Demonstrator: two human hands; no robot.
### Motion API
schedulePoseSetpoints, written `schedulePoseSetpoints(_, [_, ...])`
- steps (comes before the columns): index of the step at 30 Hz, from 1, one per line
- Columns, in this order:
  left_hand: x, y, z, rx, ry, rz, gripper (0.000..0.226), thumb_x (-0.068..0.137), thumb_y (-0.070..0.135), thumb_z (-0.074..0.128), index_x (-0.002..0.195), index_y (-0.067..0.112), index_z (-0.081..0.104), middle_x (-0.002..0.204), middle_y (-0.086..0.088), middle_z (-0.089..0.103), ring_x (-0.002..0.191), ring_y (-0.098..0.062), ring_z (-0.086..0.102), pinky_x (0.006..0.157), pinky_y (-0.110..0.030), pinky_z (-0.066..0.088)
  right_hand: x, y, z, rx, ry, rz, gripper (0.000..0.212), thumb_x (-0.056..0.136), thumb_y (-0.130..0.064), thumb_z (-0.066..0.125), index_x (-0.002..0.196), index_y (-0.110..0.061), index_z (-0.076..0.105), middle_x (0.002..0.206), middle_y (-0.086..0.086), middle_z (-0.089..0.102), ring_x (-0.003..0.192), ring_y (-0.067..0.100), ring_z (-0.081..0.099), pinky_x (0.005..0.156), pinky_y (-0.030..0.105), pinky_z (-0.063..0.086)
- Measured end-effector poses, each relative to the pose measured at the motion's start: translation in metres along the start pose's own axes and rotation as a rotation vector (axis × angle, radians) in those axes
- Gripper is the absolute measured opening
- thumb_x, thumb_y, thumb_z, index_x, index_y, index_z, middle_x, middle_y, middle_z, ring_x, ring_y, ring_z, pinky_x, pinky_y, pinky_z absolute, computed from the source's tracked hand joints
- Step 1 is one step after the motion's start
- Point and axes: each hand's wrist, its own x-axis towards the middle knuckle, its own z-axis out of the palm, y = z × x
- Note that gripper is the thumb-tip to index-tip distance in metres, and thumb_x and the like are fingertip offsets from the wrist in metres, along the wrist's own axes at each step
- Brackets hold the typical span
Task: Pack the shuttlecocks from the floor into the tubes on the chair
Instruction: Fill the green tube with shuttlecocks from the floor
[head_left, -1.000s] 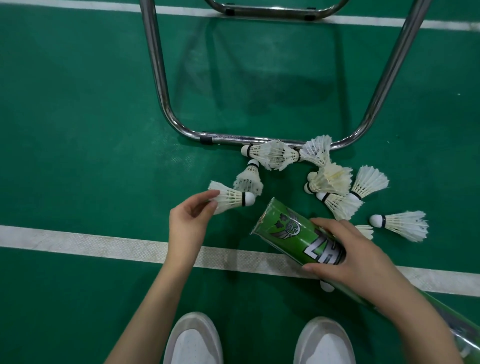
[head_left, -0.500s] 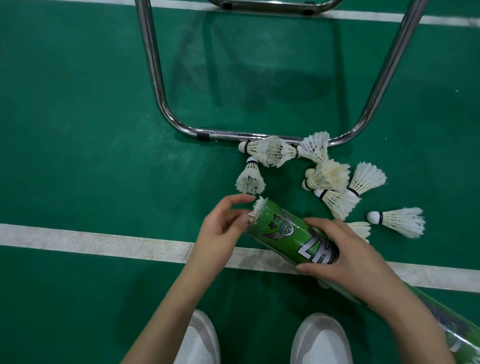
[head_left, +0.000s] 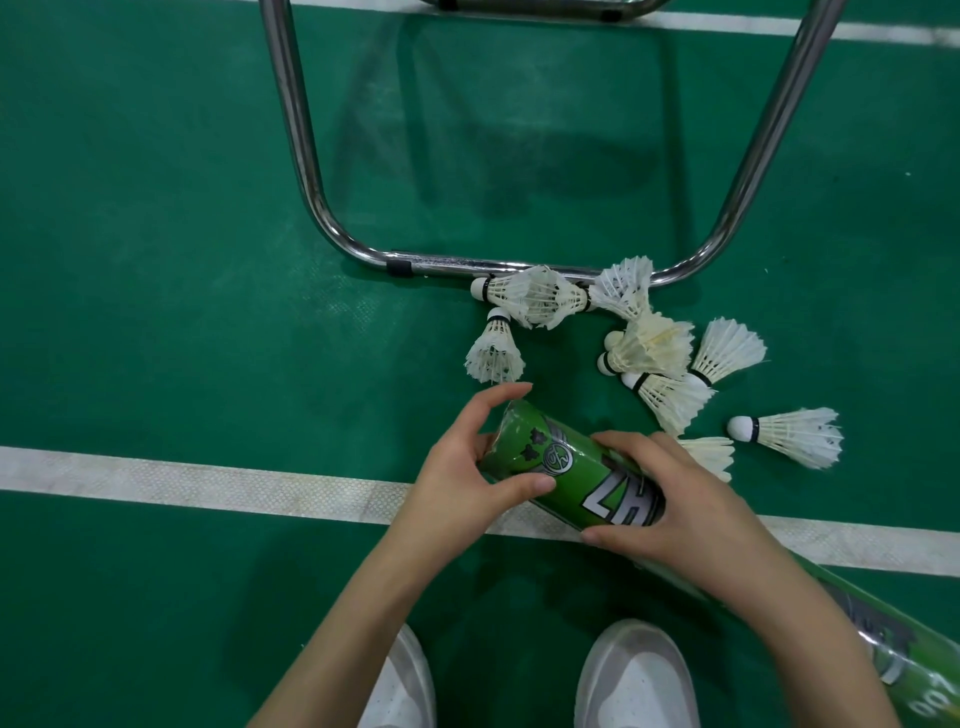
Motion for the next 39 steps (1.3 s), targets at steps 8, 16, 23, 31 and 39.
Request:
schedulePoseSetpoints(8, [0.011, 0.0, -0.006, -0.036, -0.169, 0.026, 0.071, 0.077, -0.004, 0.07, 0.127, 0.039, 0.046, 0.122, -0.003, 0.058, 0.103, -0.019, 0.064, 0.09, -0.028, 0.051, -0.002, 0.001, 0.003, 0.01, 0.009, -0.008, 0.077, 0.058, -0.056, 0.075, 0.124, -0.048, 0.037, 0.108, -0.022, 0.043, 0.098, 0.005, 0.051, 0.082, 0.036, 0.048])
schedulePoseSetpoints(16, [0.021, -0.012, -0.005, 0.021, 0.008, 0.055, 0.066, 0.075, 0.025, 0.077, 0.13, 0.04, 0.044, 0.106, 0.002, 0.069, 0.101, -0.01, 0.065, 0.092, -0.028, 0.05, -0.002, 0.006, -0.003, -0.005, 0.052, 0.031, 0.073, 0.059, -0.056, 0.074, 0.122, -0.049, 0.037, 0.106, -0.022, 0.043, 0.095, 0.005, 0.052, 0.08, 0.037, 0.048])
schedulePoseSetpoints(23, [0.043, -0.012, -0.009, -0.043, 0.097, 0.01, 0.071, 0.074, 0.043, 0.059, 0.14, 0.034, 0.033, 0.132, 0.008, 0.052, 0.117, -0.005, 0.053, 0.083, -0.011, 0.047, -0.003, 0.013, -0.007, 0.001, 0.069, 0.041, 0.072, 0.058, -0.058, 0.071, 0.121, -0.05, 0.038, 0.1, -0.024, 0.042, 0.092, 0.007, 0.052, 0.077, 0.038, 0.048])
schedulePoseSetpoints(31, [0.071, -0.012, -0.009, 0.052, 0.07, -0.068, 0.067, 0.089, 0.038, 0.057, 0.146, 0.033, 0.023, 0.146, -0.003, 0.039, 0.116, -0.006, 0.047, 0.095, -0.024, 0.035, -0.004, 0.016, -0.007, 0.01, 0.069, 0.039, 0.073, 0.058, -0.056, 0.072, 0.122, -0.048, 0.039, 0.1, -0.026, 0.042, 0.092, 0.006, 0.052, 0.079, 0.038, 0.048])
schedulePoseSetpoints(39, [0.07, -0.016, -0.006, 0.042, 0.11, -0.074, 0.058, 0.092, 0.029, 0.056, 0.144, 0.018, 0.033, 0.135, 0.003, 0.048, 0.118, -0.002, 0.045, 0.092, -0.01, 0.036, -0.004, 0.019, -0.005, 0.013, 0.071, 0.046, 0.07, 0.059, -0.057, 0.072, 0.12, -0.05, 0.037, 0.101, -0.027, 0.041, 0.092, 0.007, 0.052, 0.079, 0.039, 0.048])
